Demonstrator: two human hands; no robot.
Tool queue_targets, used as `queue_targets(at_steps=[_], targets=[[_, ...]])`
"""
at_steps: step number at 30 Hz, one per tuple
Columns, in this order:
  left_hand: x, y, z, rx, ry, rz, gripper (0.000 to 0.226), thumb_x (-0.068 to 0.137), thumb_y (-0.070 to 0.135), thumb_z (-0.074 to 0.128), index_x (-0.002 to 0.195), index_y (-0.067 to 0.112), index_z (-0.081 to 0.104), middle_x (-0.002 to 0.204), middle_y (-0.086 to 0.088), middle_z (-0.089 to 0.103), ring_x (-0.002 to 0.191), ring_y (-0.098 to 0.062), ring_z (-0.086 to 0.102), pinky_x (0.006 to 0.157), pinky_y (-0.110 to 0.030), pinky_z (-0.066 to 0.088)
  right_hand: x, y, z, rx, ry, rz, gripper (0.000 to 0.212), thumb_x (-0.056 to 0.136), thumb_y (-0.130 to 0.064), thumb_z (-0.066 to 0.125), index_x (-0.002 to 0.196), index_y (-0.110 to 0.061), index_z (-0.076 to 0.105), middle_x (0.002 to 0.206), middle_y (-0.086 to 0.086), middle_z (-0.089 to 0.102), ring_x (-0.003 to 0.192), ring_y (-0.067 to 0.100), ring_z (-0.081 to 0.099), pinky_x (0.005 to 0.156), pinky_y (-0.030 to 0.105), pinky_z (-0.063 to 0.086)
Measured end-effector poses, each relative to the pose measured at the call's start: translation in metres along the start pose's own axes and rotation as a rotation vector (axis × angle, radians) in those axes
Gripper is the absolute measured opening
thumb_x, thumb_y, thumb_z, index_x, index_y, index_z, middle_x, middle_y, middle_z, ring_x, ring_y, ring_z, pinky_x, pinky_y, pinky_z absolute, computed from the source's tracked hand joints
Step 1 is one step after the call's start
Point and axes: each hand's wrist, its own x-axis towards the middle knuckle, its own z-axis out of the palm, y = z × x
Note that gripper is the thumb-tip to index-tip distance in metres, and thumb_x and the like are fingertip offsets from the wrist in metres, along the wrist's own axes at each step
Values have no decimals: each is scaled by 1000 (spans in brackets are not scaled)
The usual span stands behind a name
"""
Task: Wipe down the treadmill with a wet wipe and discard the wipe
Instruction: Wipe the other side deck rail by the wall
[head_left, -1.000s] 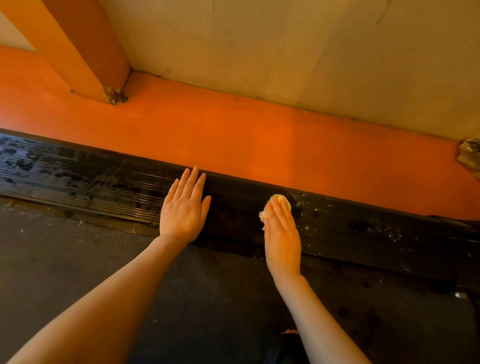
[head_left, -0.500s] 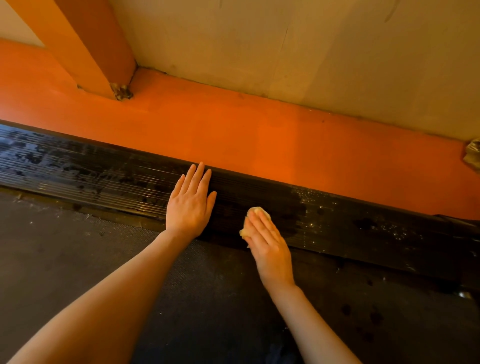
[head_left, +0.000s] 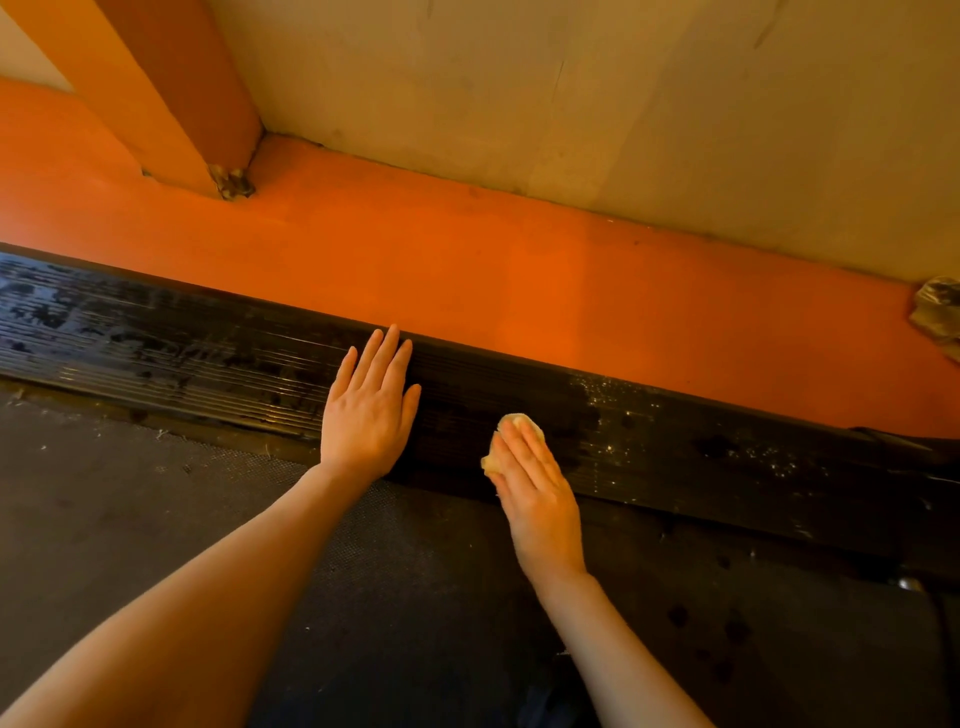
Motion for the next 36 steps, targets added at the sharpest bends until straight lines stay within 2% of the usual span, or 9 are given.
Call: queue_targets(at_steps=[3,8,11,13,16,21,29,33,36], targets=[[-3,16,3,-35,-2,23,61,102,45,19,151,12,32,161,-4,15,150,-17,7,122,-36,3,-20,22,-14,-37,8,81,44,101,-22,38,142,-10,48,152,8,42,146,21,30,121,31,21],[7,54,11,-66,-48,80,62,101,47,16,153,14,27,162,-3,14,150,-16,7,122,-36,5,-2,46,-23,-117,-54,230,49,100,-19,49,148,-11,43,157,7,34,149,21,22,119,39,28],[16,75,18,-40,-80,131,64,100,48,14,153,13,26,162,-5,16,150,-17,7,121,-35,4,34,56,-24,-119,-87,305,50,103,-22,43,152,-12,35,161,7,27,151,20,14,121,35,18],[18,83,22,3,-95,143,65,100,49,12,154,13,23,162,-5,15,150,-17,6,120,-34,2,46,58,-25,-106,-103,309,50,104,-21,42,153,-12,33,162,6,24,151,19,11,122,35,17],[18,83,25,38,-100,143,65,100,49,10,154,14,20,162,-4,10,150,-17,3,120,-35,0,31,51,-24,-99,-96,325,53,103,-17,47,153,-12,31,162,6,24,151,19,11,121,40,24],[19,83,28,49,-97,132,64,101,48,10,154,15,22,162,-3,11,150,-17,4,121,-36,3,-7,36,-20,-89,-71,297,64,93,-8,63,151,-11,35,159,8,31,150,22,20,118,41,28],[19,83,27,58,-104,136,62,102,47,14,153,13,27,161,-5,18,150,-18,9,121,-37,7,62,48,-19,-94,-103,258,57,98,-9,56,151,-8,34,159,11,29,150,24,17,119,43,29],[19,83,26,49,-97,136,63,101,46,13,152,13,29,160,-5,20,150,-19,11,121,-37,9,38,36,-15,-118,-15,321,59,96,-9,60,149,-7,36,157,12,33,149,24,22,119,40,25],[19,84,25,37,-94,139,63,101,46,14,152,12,31,160,-6,22,149,-19,13,121,-38,11,13,32,-14,-100,-30,299,58,97,-11,56,151,-10,34,159,9,29,150,22,18,120,39,22]])
